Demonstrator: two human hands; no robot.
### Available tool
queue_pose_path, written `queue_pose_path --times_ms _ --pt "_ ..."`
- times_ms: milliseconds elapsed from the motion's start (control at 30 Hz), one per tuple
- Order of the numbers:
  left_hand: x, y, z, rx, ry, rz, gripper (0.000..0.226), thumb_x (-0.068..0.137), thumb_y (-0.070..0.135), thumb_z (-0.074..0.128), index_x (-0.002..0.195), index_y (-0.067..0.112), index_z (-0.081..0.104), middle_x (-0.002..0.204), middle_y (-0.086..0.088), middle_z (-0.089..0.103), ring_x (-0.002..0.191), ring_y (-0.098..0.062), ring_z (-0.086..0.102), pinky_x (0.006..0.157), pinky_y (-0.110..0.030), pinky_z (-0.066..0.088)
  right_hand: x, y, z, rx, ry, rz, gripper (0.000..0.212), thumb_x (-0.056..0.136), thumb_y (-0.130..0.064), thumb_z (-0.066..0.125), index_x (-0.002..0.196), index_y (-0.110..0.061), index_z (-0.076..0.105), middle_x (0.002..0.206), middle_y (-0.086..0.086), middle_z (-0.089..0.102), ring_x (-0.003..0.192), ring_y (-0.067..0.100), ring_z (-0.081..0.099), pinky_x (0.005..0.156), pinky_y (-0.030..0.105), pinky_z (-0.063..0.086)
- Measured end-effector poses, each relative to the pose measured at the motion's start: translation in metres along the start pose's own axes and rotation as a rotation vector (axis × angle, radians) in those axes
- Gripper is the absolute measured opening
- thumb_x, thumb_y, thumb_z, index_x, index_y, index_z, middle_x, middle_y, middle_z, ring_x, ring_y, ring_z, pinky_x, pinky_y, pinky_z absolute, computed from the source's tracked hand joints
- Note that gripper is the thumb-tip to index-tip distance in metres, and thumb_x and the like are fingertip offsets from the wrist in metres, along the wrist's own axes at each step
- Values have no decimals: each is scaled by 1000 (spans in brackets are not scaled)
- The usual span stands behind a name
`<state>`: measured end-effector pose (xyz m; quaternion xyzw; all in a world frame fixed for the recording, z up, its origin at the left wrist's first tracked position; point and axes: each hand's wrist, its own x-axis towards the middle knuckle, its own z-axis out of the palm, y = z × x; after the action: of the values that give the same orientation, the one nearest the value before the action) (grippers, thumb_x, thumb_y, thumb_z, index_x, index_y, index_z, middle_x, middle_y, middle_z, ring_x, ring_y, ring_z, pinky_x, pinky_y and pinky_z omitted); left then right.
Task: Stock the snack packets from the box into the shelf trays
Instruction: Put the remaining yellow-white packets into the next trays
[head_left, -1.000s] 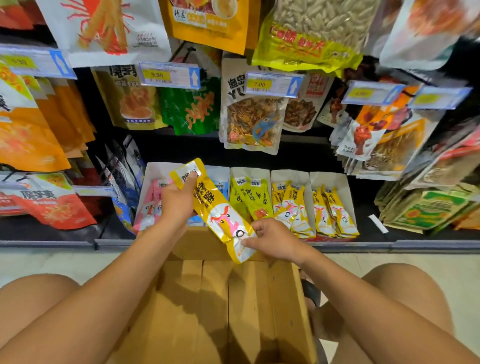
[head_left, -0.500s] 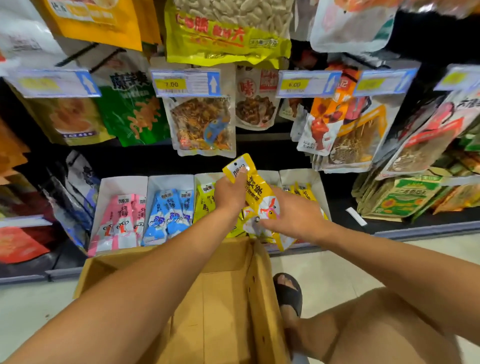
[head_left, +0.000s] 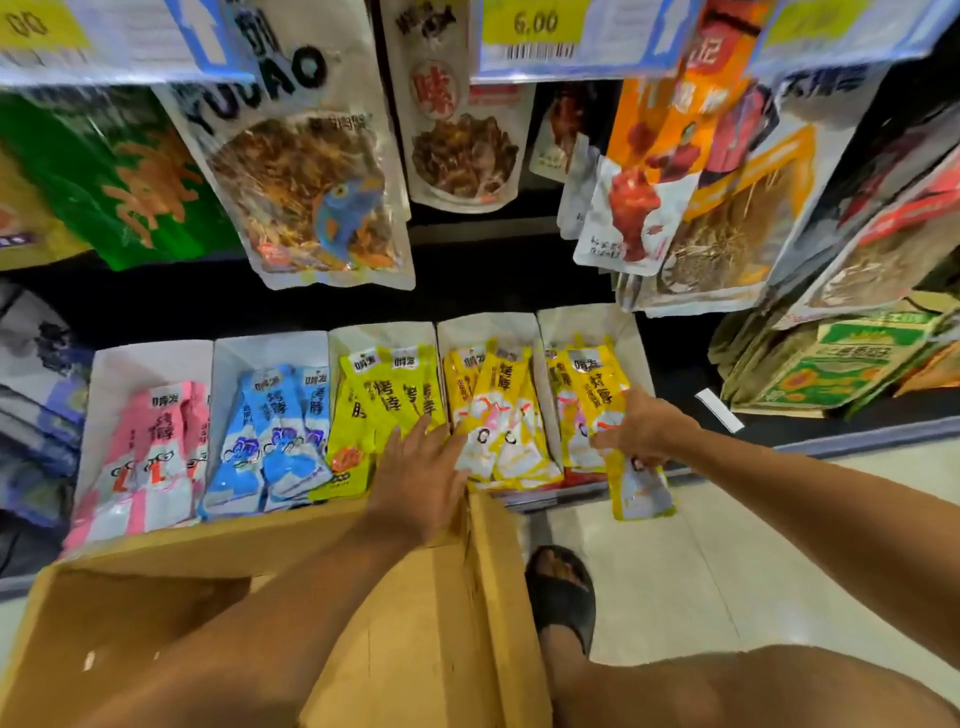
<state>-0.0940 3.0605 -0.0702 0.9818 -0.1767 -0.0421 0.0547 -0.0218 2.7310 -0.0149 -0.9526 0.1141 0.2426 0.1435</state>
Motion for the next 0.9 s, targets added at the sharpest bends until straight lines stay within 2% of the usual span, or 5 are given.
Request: queue_pose_path --times_ms 200,333,433,767,900 --pt "3 -9 24 73 -35 54 58 105 53 25 151 26 50 159 -2 45 151 -30 36 115 -63 35 79 -15 4 58 25 -15 64 86 -48 74 124 -1 54 113 20 64 107 36 63 86 42 53" --pt "4 -11 29 75 -49 48 59 107 55 18 157 30 38 165 1 35 156 -28 24 119 -62 30 100 -28 9 144 5 16 50 98 -16 61 141 3 44 121 23 62 77 27 61 60 30 49" --pt "6 -12 29 64 -45 38 58 107 54 19 158 31 36 165 1 35 156 -28 23 120 -61 29 106 -26 19 138 -26 7 62 97 -15 61 151 -1 32 146 20 48 108 35 62 74 35 56" --pt "4 -12 28 53 -66 46 62 107 55 12 158 30 37 165 1 36 156 -28 23 120 -61 29 87 -18 17 250 139 -53 67 88 -30 76 144 -9 46 126 19 64 112 34 63 92 41 53" --pt "3 -9 26 20 -86 39 71 104 59 -4 161 32 28 168 3 28 159 -25 12 124 -58 21 67 -37 16 375 209 -133 29 91 -25 70 118 -18 63 109 2 69 98 26 69 82 39 58"
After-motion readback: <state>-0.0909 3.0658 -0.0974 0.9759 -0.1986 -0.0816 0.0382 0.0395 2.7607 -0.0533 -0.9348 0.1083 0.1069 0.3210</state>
